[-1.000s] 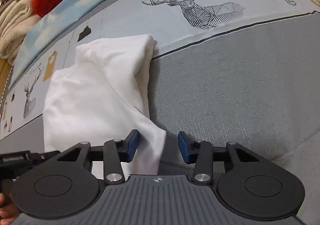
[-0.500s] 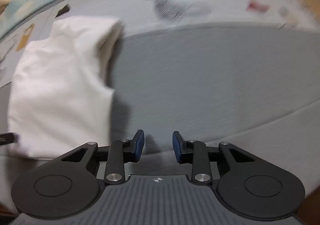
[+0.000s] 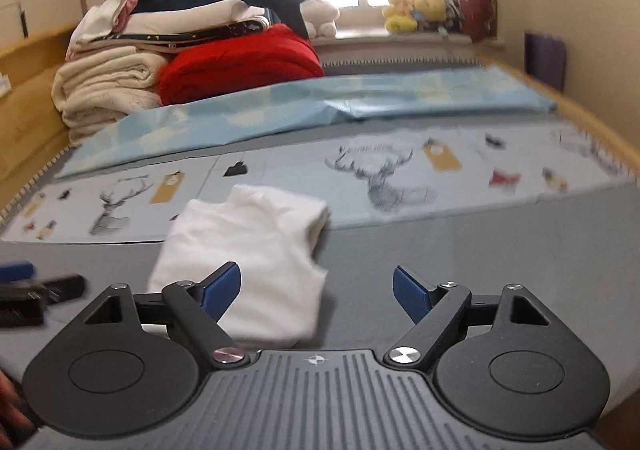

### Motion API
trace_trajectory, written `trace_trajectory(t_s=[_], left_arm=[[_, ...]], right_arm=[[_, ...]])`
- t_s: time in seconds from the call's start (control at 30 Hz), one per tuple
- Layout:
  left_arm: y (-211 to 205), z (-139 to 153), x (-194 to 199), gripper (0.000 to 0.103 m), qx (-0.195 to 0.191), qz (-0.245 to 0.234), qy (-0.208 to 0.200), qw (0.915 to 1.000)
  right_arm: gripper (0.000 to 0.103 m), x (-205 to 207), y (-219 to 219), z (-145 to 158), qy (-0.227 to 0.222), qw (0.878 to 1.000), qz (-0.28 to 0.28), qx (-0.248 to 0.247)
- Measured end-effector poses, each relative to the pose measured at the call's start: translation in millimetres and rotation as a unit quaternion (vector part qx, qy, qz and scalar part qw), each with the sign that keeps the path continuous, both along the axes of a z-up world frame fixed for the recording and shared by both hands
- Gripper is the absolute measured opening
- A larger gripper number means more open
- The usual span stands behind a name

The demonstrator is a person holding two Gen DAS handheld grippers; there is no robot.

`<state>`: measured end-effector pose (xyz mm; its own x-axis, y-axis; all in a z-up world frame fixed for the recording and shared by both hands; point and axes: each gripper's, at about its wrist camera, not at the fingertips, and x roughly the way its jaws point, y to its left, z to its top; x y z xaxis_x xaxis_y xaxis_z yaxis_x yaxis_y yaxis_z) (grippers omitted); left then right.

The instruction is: Fold small clothes

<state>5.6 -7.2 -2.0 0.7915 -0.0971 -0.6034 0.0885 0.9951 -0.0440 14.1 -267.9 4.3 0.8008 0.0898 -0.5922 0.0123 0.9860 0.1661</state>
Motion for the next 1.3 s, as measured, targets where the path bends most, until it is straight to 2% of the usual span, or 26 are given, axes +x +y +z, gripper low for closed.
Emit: trace_trajectory(t_s=[0.07, 0.13, 0.4, 0.7, 1.3], left_arm=[[-5, -9, -2, 0.101, -0.005, 0.015, 0.025, 0.9996], [-6, -15, 3, 0.101, -0.012, 0.022, 0.052, 0.9983], [1, -31, 21, 0.102, -0.005, 0.037, 0.089, 0.9953], [-1, -38, 23, 0.102, -0.003, 0.032, 0.101, 0.9944], [-3, -39, 24, 0.102, -0.011, 0.024, 0.103, 0.9943]], right_arm=[[0.085, -4, 1, -9, 0.025, 1.000, -0.004, 0.018], [0.085, -3, 7, -15, 0.043, 0.999, -0.005, 0.013], [0.085, 6, 28, -28, 0.068, 0.997, 0.026, -0.015], [0.085, 13, 41, -34, 0.076, 0.996, 0.050, -0.022], [0.085, 18, 46, -35, 0.076, 0.995, 0.063, -0.016]])
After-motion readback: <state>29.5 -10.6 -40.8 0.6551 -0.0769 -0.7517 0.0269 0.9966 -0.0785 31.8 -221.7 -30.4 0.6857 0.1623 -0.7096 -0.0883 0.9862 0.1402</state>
